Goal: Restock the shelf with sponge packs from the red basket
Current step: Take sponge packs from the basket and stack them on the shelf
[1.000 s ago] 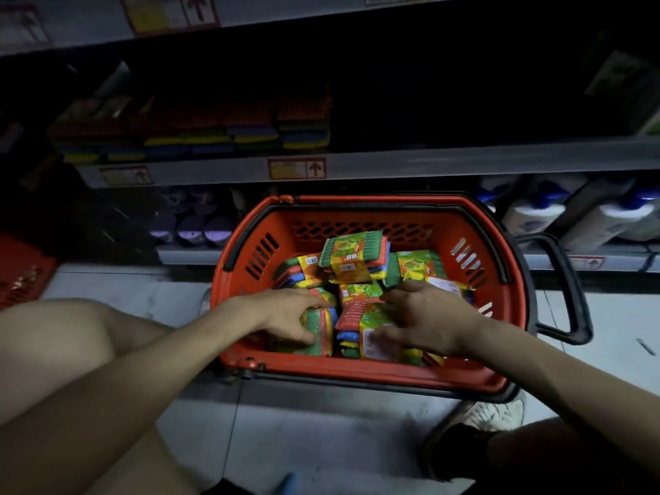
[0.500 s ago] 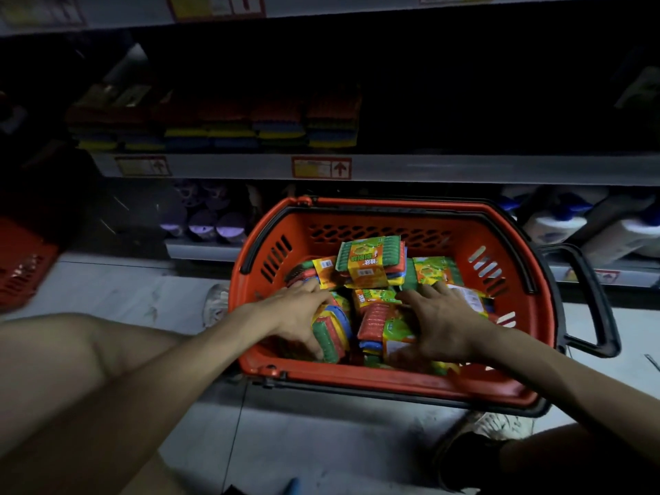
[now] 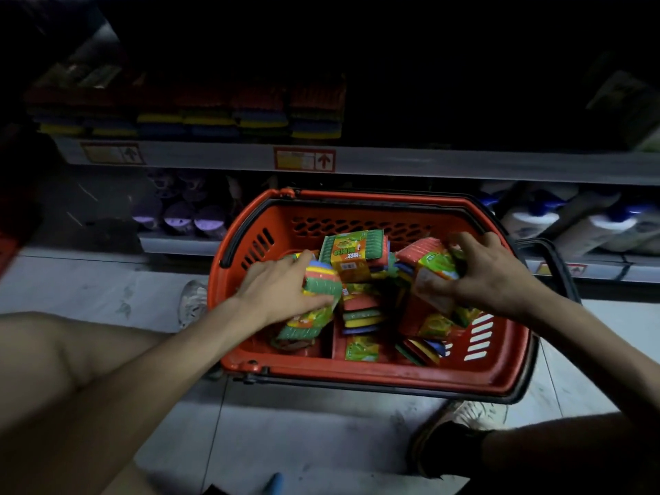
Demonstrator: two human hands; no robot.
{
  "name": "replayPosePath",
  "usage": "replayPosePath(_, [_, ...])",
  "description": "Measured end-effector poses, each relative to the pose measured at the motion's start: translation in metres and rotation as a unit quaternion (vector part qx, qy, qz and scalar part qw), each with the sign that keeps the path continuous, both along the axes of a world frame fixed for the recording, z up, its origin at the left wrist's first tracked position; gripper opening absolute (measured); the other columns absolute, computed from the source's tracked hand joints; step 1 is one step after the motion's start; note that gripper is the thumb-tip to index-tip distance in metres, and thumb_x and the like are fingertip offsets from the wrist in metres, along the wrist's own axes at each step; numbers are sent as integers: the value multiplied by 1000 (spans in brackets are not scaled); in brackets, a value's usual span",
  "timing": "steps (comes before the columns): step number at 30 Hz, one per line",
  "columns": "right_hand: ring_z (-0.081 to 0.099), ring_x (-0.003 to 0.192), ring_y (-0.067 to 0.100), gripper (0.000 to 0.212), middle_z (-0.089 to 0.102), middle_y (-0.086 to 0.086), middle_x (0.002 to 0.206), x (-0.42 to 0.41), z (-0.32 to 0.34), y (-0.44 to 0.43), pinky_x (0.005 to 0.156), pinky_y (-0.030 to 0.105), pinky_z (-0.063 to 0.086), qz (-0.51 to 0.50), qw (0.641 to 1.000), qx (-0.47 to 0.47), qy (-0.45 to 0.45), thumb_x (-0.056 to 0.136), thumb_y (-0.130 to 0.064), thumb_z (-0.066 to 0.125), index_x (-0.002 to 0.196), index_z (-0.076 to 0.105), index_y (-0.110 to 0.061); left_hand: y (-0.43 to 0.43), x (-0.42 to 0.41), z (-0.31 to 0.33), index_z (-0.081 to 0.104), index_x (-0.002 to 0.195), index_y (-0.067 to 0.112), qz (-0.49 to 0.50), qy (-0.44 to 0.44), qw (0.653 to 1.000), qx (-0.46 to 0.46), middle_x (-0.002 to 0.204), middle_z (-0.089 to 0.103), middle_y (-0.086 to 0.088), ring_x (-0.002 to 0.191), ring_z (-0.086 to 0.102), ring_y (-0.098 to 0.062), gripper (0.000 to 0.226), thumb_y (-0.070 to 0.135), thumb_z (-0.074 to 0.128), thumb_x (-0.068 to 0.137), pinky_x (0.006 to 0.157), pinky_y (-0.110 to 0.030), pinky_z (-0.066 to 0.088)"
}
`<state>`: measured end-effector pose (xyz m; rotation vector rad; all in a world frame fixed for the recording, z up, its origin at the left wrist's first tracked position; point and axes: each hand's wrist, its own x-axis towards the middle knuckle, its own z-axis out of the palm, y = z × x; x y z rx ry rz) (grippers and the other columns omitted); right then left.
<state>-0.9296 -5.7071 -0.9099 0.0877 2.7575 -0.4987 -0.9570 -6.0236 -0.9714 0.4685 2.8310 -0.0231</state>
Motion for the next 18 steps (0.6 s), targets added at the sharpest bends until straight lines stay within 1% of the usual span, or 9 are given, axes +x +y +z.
replayPosePath(2, [56,113,35,95,45,15,130,1,1,2,87,35,46,-10,1000,11,-10,70,-78,67,143,42,-23,4,-2,5,42,137,25,45,20,998,39,116,69,-2,105,68,-29,88,90,42,79,83,-41,49])
replayPosePath(5, [59,110,35,91,46,16,130,2,5,4,90,39,50,-23,1000,11,-7,71,-79,65,139,47,-21,12,-4,11,47,128,28,138,-30,983,118,102,70,-1,96,68,-29,86,95,38,75,83,-41,53])
replayPosePath(6, [58,110,36,90,46,16,129,1,7,5,92,40,50,-32,999,8,-2,72,-77,66,139,48,-20,16,-5,11,48,127,30,181,-60,966,174,106,70,1,98,66,-27,83,94,40,76,85,-40,53])
replayPosePath(8, [58,110,38,86,47,17,127,-1,13,7,93,42,50,-51,999,3,13,75,-73,67,140,49,-18,26,-7,12,48,136,29,261,-106,908,310,125,64,1,108,61,-23,77,85,47,83,92,-38,49])
replayPosePath(9, [58,109,39,84,47,18,126,-2,17,9,93,43,50,-58,998,1,20,77,-72,67,140,50,-18,31,-8,13,46,143,26,267,-81,897,342,133,59,-1,116,59,-24,77,78,52,86,96,-39,48])
replayPosePath(11, [58,108,39,82,47,17,124,-3,21,12,92,44,52,-64,998,-7,27,78,-70,66,140,50,-18,38,-10,13,44,147,21,163,69,942,285,138,52,-5,120,57,-25,70,58,61,91,96,-40,49])
replayPosePath(13, [57,108,38,84,46,16,124,-2,22,15,92,43,52,-67,997,-11,21,77,-71,66,141,49,-19,47,-10,12,54,139,16,-9,207,958,199,132,54,-8,113,59,-29,51,25,68,91,90,-42,49])
replayPosePath(15, [55,114,38,89,45,17,126,-1,22,18,94,40,48,-77,997,-6,13,74,-71,70,143,46,-19,62,-8,8,66,125,12,-144,230,949,161,122,62,-11,107,63,-33,48,5,72,78,87,-44,51])
replayPosePath(18, [45,127,41,95,42,21,128,2,23,23,102,41,41,-79,997,5,-4,73,-66,73,150,37,-24,96,0,-5,67,122,11,-232,164,948,143,118,66,-11,108,64,-34,44,13,72,78,89,-45,52])
